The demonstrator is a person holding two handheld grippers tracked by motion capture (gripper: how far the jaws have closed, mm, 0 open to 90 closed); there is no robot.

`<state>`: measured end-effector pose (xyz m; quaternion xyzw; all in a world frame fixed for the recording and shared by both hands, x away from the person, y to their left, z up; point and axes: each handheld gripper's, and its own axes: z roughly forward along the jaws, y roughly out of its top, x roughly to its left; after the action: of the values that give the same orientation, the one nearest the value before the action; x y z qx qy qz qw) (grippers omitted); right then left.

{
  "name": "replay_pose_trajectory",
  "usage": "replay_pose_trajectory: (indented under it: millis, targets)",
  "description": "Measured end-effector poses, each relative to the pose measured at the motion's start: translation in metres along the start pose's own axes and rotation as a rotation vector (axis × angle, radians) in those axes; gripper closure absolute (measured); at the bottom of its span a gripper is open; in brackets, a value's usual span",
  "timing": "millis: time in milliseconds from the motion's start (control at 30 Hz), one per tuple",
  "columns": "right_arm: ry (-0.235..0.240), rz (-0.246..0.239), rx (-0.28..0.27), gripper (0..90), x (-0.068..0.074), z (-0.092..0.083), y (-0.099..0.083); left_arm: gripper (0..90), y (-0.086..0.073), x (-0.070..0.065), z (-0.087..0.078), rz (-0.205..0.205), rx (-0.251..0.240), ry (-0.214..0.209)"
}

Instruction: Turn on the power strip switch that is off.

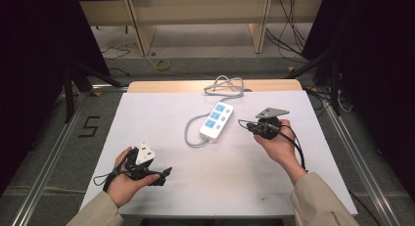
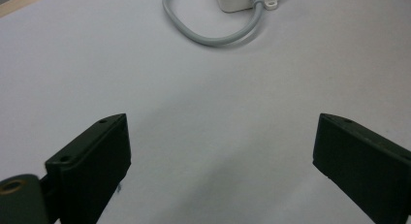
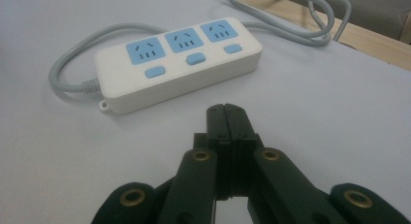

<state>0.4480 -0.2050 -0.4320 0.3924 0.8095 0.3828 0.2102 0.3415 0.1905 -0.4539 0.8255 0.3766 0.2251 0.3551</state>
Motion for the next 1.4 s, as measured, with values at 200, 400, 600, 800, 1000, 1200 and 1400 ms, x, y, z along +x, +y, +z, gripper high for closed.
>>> replay_pose_trajectory:
  millis: [200, 400, 600, 800, 1000, 1200, 1400]
  targets:
    - [0.003, -0.001, 0.008, 90.0, 0.001, 0.009, 0.006, 6.2, 0.000, -0.001, 0.000, 0.004, 0.000, -0.008]
    - [0.009, -0.004, 0.011, 90.0, 0.003, 0.017, 0.012, 6.2, 0.000, -0.001, -0.001, -0.001, -0.002, -0.009]
    - [0.009, -0.001, 0.024, 90.0, 0.003, 0.025, 0.014, 6.2, 0.000, -0.002, -0.001, -0.001, -0.003, -0.009]
    - [0.008, -0.006, 0.029, 90.0, 0.003, 0.030, 0.022, 6.2, 0.000, -0.002, 0.000, -0.002, -0.001, -0.010]
    - [0.009, -0.007, 0.033, 90.0, 0.004, 0.034, 0.027, 6.2, 0.000, -0.002, 0.000, 0.002, -0.002, -0.012]
    - [0.009, -0.006, 0.040, 90.0, 0.005, 0.039, 0.030, 6.2, 0.000, -0.002, 0.000, 0.003, -0.002, -0.011]
    - [0.010, -0.011, 0.053, 90.0, 0.005, 0.044, 0.036, 6.3, 0.000, -0.001, 0.001, 0.003, 0.007, -0.012]
